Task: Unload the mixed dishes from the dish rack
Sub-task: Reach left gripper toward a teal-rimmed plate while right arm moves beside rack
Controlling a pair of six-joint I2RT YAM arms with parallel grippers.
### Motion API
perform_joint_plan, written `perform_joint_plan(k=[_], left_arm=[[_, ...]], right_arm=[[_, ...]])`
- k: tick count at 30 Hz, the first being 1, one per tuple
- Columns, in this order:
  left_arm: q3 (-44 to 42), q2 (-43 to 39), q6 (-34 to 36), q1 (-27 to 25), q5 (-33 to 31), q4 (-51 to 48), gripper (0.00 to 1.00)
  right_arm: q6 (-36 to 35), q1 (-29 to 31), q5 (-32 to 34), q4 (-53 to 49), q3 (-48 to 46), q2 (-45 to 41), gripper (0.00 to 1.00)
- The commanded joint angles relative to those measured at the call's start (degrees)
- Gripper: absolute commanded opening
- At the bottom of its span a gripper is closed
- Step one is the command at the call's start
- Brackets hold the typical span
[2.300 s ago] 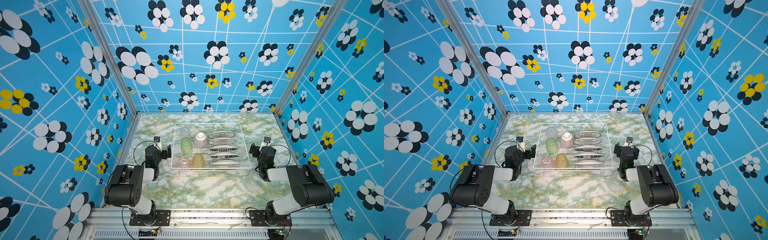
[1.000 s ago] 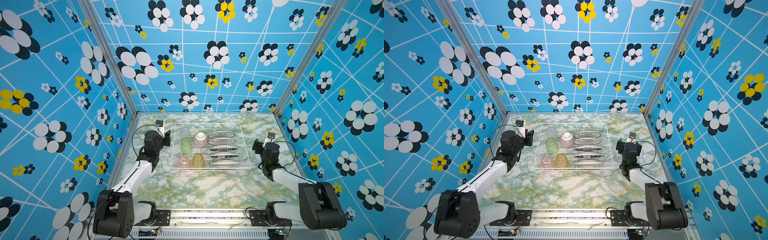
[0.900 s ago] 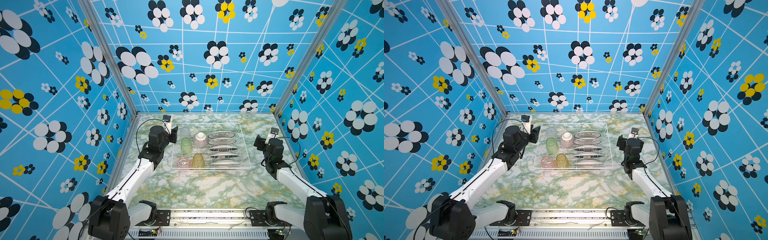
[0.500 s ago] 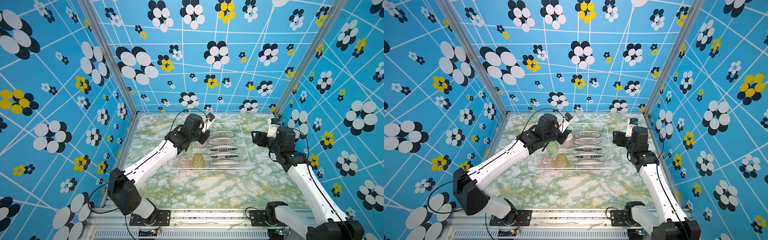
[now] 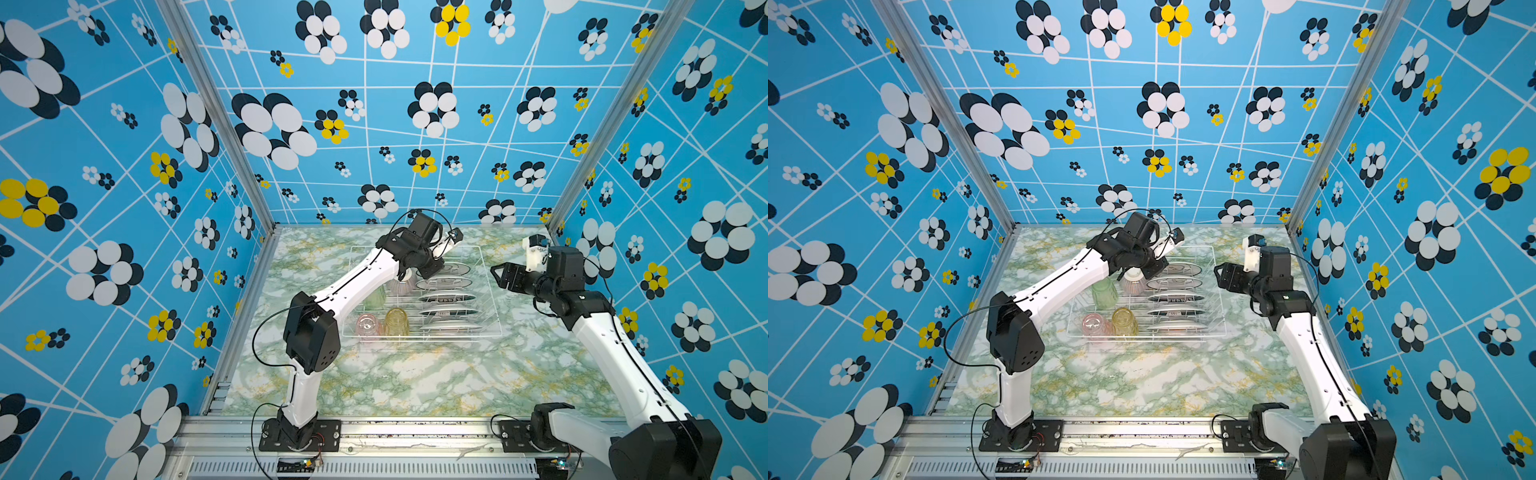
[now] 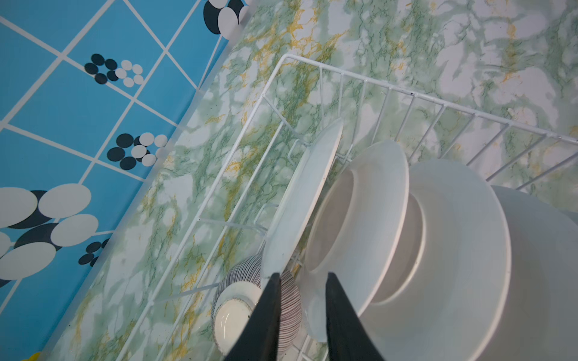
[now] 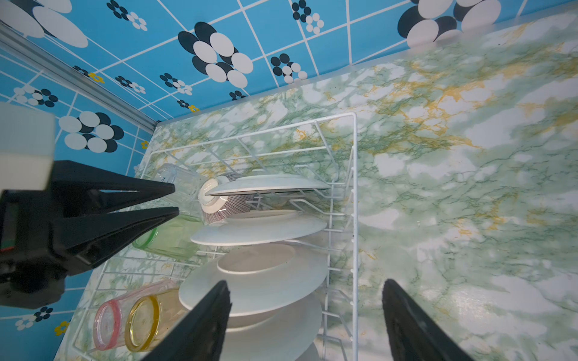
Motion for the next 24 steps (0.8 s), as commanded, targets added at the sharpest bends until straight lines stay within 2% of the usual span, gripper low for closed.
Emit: perform_joint_plan(k=[1, 8, 24], left_arm=[[3.65, 2.37, 3.14, 0.09, 1.38, -2.95, 0.29], [8.75, 6.8, 4.83, 0.08, 2.63, -5.62, 0.3], [15.2, 13.31, 7.5, -0.02, -0.21, -6.7, 0.32]], right_arm=[[0.43, -0.25, -1.74, 0.94, 1.59, 0.95, 0.79], [0.19, -0.27, -1.84, 2.03, 2.12, 1.99, 0.79], [-0.26, -0.31, -1.04, 3.26, 1.38, 2.39, 0.83]])
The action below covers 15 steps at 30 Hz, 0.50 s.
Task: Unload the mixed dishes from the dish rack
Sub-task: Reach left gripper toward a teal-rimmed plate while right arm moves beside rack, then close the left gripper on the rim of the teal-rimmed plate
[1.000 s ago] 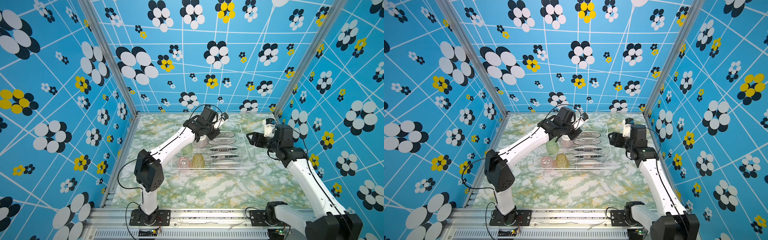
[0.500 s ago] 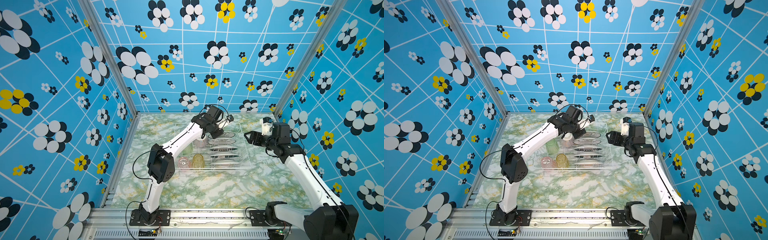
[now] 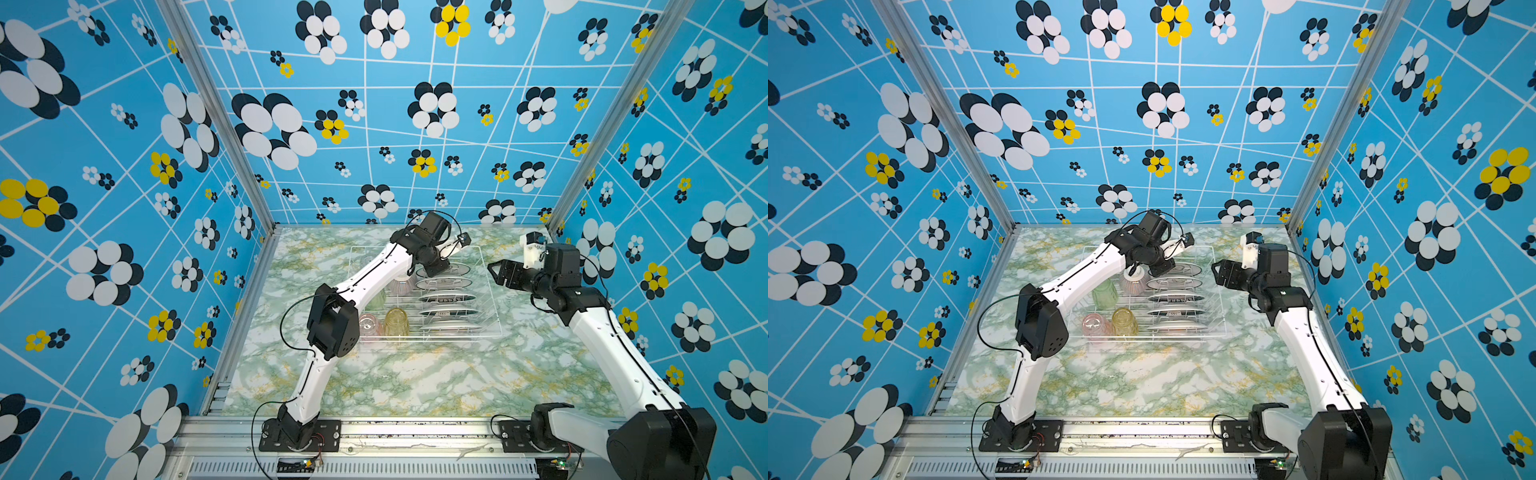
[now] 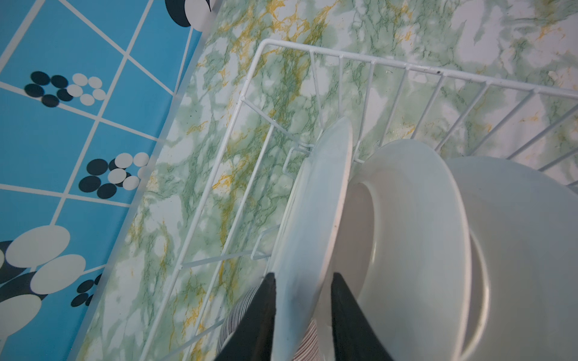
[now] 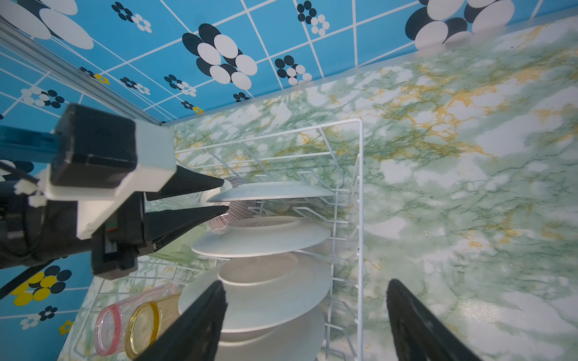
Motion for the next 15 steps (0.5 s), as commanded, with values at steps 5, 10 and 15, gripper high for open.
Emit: perform_joint_plan(k=[5, 10, 15], left_arm=[[2.82, 3.13, 2.28, 0.0, -2.55, -1.69, 0.31], [3.44, 4.11, 3.38, -0.15, -5.37, -1.04, 0.29], [3.37, 4.45, 4.65, -0.86, -8.17, 0.84, 0.26]], right_arm=[[-0.29, -0.25, -0.28, 1.12, 0.51, 0.03, 0.83], [-0.41, -0.28, -0.11, 1.07, 0.42, -0.48, 0.83], [-0.53, -0.3, 0.25, 0.94, 0.09, -1.16, 0.83]])
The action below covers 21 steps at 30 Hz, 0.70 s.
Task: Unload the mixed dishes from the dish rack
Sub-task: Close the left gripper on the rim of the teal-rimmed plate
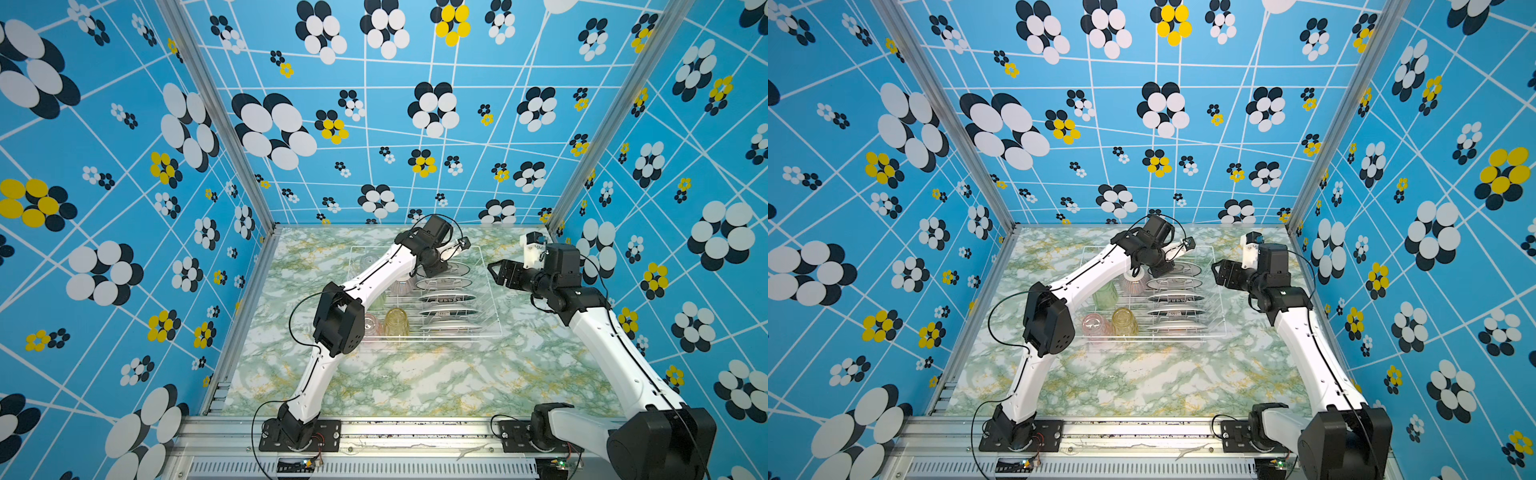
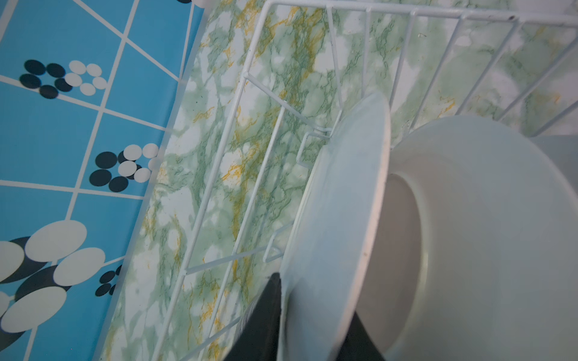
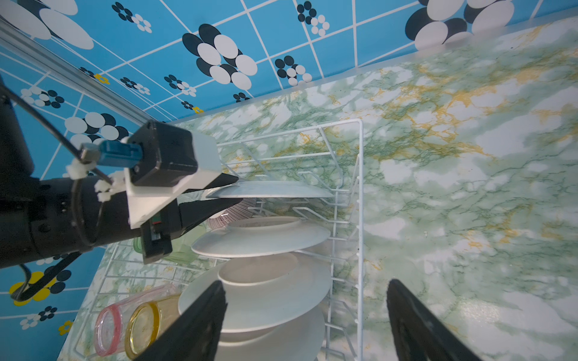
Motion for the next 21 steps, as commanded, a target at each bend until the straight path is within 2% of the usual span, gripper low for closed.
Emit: perform_joint_plan(k=[1, 7, 11, 21], left_arm=[[1.83, 1.23, 1.83, -0.85, -3.12, 1.15, 0.25], [1.78, 1.31, 3.41, -1.98, -5.3, 2.0, 0.21], [2.29, 1.96, 4.37, -2.38, -6.5, 1.6, 0.05], [2.49, 2.37, 3.34, -2.53, -8.38, 1.42, 0.0]], right_arm=[[-0.46, -0.31, 0.24, 1.03, 0.0, -1.31, 0.83], [-0.45, -0.28, 0.24, 1.11, -0.94, -2.13, 0.83], [-0.25, -0.25, 0.14, 1.31, -1.29, -2.59, 0.83], [0.06, -0.27, 0.4, 1.21, -2.25, -4.09, 0.83]])
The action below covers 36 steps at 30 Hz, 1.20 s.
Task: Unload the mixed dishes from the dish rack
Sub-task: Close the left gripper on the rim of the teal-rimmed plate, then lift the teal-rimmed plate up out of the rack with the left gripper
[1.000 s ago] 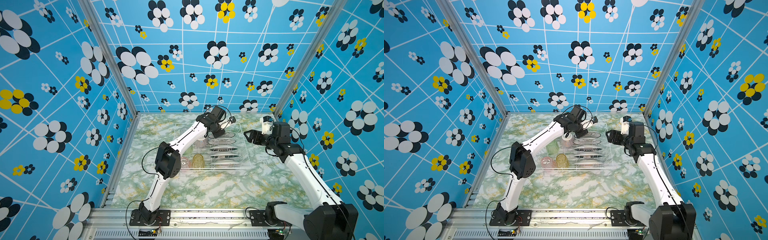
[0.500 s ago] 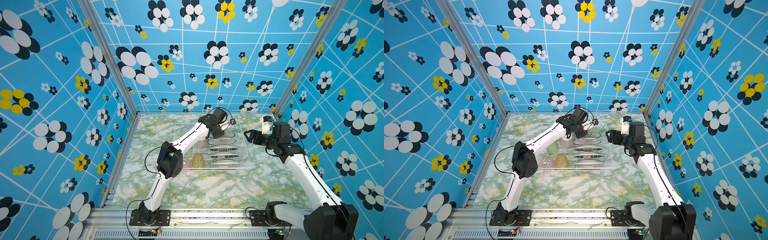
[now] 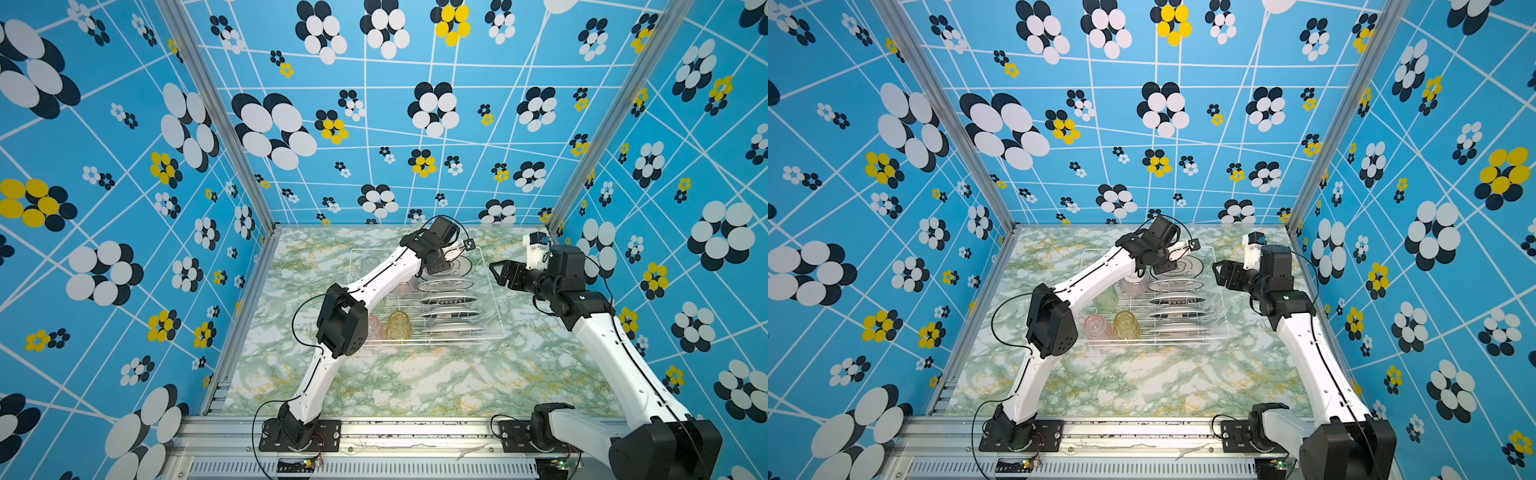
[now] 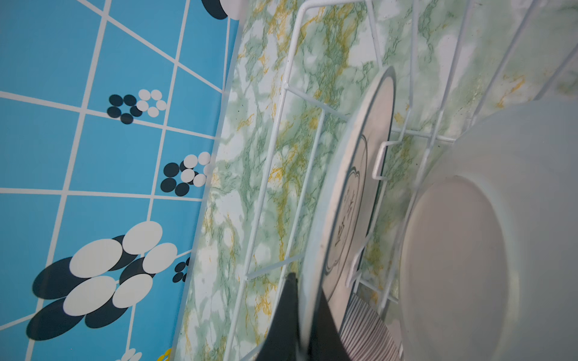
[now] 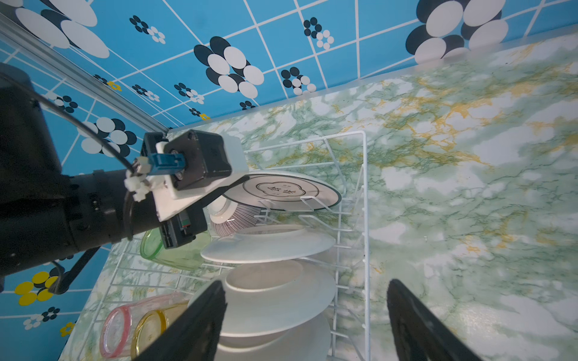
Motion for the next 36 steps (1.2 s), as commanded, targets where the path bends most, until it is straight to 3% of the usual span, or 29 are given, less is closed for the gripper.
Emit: perform_joint_plan(k=[1, 17, 21, 31, 36], left_arm=[[1.32, 1.56, -2.86, -0.82, -0.48, -0.94, 0.0], [-19.23, -11.73, -0.44, -5.07, -14.0, 26.11, 0.0], [-24.2, -14.66, 0.76, -5.27, -14.7, 32.05, 0.0], [-21.1, -18.41, 1.92, -4.68, -10.35, 21.73, 0.0], [-19.28, -22.81, 0.18, -4.3, -12.02, 18.46, 0.0]], right_arm=[[0.14, -0.27, 0.51, 0.58, -1.16, -1.1, 0.83], [4.78, -0.25, 3.35, 7.11, -7.3, -3.46, 0.81], [5.56, -0.3, 3.54, 8.27, -8.27, -3.63, 0.81], [6.36, -0.24, 3.03, 8.45, -8.34, -3.54, 0.81], [5.89, -0.27, 2.41, 8.46, -8.35, -4.03, 0.81]])
